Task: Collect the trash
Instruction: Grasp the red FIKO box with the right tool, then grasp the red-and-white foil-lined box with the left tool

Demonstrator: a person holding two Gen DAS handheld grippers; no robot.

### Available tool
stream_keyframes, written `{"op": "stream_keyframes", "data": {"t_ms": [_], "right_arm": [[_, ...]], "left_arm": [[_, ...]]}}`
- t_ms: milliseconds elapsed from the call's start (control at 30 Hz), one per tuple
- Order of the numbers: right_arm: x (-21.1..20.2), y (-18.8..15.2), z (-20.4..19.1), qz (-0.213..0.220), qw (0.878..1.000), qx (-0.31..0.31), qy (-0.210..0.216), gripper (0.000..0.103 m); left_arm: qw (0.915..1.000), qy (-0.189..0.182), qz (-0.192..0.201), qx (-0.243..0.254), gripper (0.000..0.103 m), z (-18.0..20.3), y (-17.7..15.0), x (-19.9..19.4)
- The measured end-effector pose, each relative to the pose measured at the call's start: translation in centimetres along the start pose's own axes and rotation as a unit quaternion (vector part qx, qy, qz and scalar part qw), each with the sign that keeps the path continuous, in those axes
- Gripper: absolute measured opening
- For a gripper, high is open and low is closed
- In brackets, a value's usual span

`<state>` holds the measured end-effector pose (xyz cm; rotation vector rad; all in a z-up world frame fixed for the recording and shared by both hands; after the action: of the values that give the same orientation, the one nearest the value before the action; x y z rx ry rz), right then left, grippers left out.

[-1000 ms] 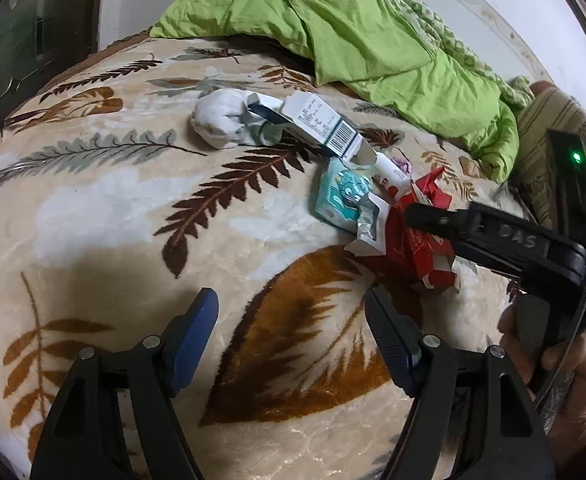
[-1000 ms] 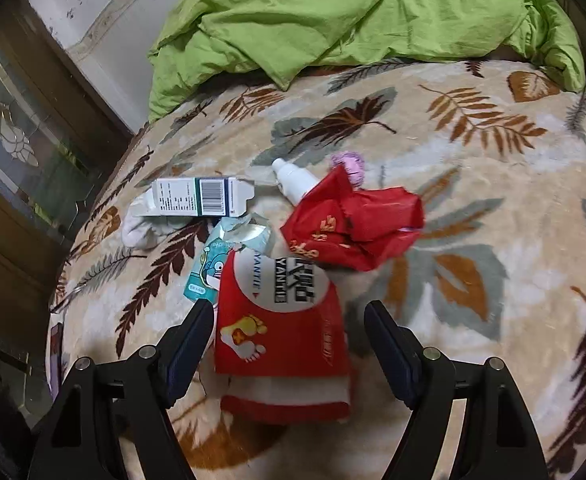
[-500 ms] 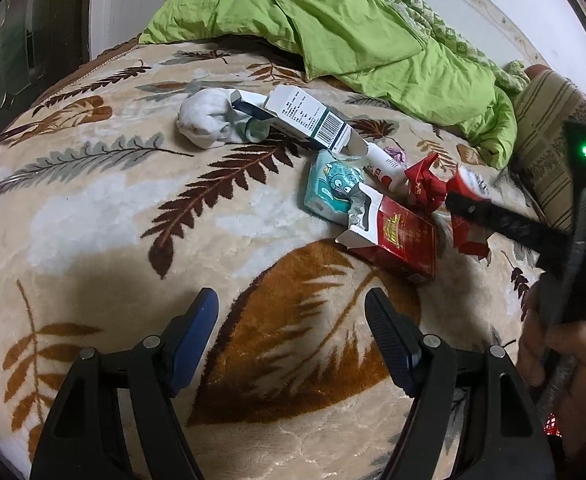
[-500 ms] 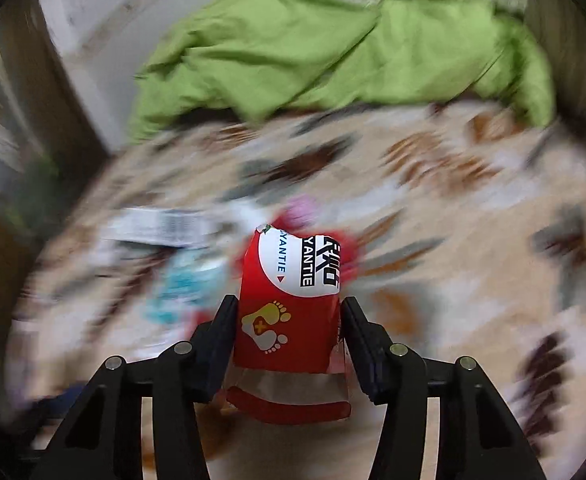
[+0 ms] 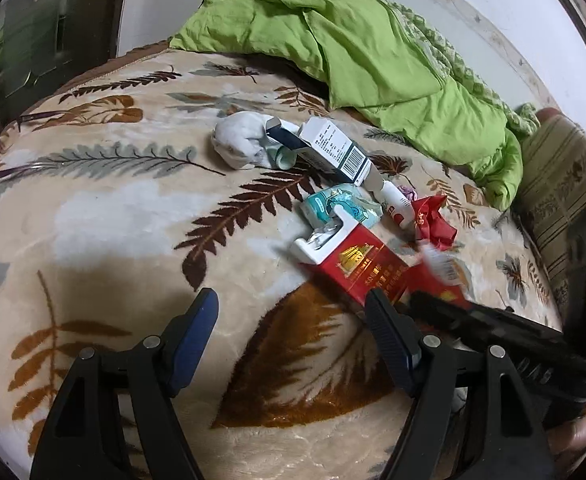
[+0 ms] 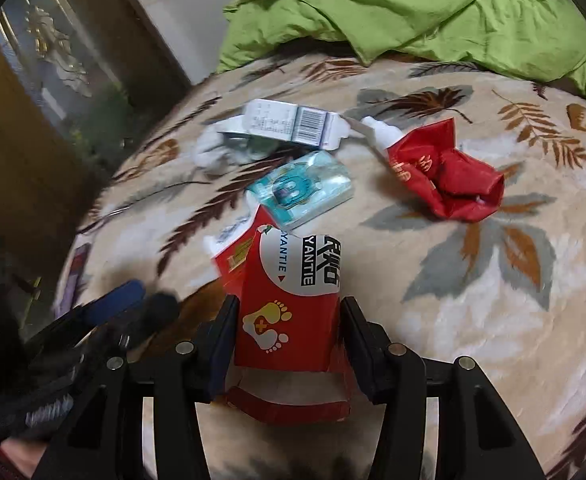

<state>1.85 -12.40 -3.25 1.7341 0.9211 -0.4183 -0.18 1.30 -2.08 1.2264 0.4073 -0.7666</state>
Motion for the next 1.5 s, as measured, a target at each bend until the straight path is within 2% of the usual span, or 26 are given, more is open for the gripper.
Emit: {"op": "stream_keyframes", "data": {"t_ms": [167,300,400,600,667,800,900,1100,1333,1500], "right_arm": [[-3.7,0.8,3.3,0.06,0.994,0.035,-0.079,0.054],[-5.2,0.4,4.2,0.078,0.991,0.078,-0.072,0.055],[-5.6,0.8,4.2,0.09,0.99,0.08,-0.077,0.055],[-6.4,1.8,5.2,0.114,0.985,0.106,-0.076,0.055],[-6.8,1.9,5.5,0.122,0.983,0.11,-0.08,0.055],[-7.3,2.2,6.3,0.132,0.981,0.121,-0.081,0.055],[-7.2,2.1,6.6,0.128,0.98,0.128,-0.076,0.055],[-6.9,2.1,6.1,0.125,0.982,0.128,-0.067,0.055],[-7.8,1.9,5.6,0.134,0.982,0.116,-0.067,0.055],[-8.3,0.8,4.9,0.13,0.983,0.118,-0.057,0.055]], "left_arm": [[0.9997,-0.021,-0.012,-0.006,0.075,0.9,0.3,0.8],[0.998,-0.045,-0.035,-0.025,0.075,1.8,0.8,2.4],[0.9951,-0.065,-0.062,-0.041,0.075,3.4,0.2,3.7],[0.9958,-0.033,-0.079,-0.031,0.078,5.7,-0.1,6.7],[0.997,-0.008,-0.075,-0.013,0.08,6.0,0.1,7.8],[0.9972,0.012,-0.069,0.026,0.079,5.9,0.3,9.0],[0.9975,0.009,-0.062,0.031,0.063,5.5,0.6,8.9],[0.9982,-0.014,-0.054,0.022,0.054,4.8,0.8,7.5],[0.9971,-0.028,-0.051,0.049,0.053,4.4,-0.1,4.1],[0.9954,-0.051,-0.036,0.073,0.052,4.9,-0.8,1.8]]}}
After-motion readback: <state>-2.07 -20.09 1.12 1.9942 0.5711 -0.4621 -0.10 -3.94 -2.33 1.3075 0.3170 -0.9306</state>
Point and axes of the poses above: each gripper's, at about its wrist camera, not at the fingertips, and x roughly the way its jaws point, z to its right, y to its top, the point moved 10 cm from there along x, roughly the way its jaws point, and after that the axes turned 5 degrees about z, right-handed, at the moved point
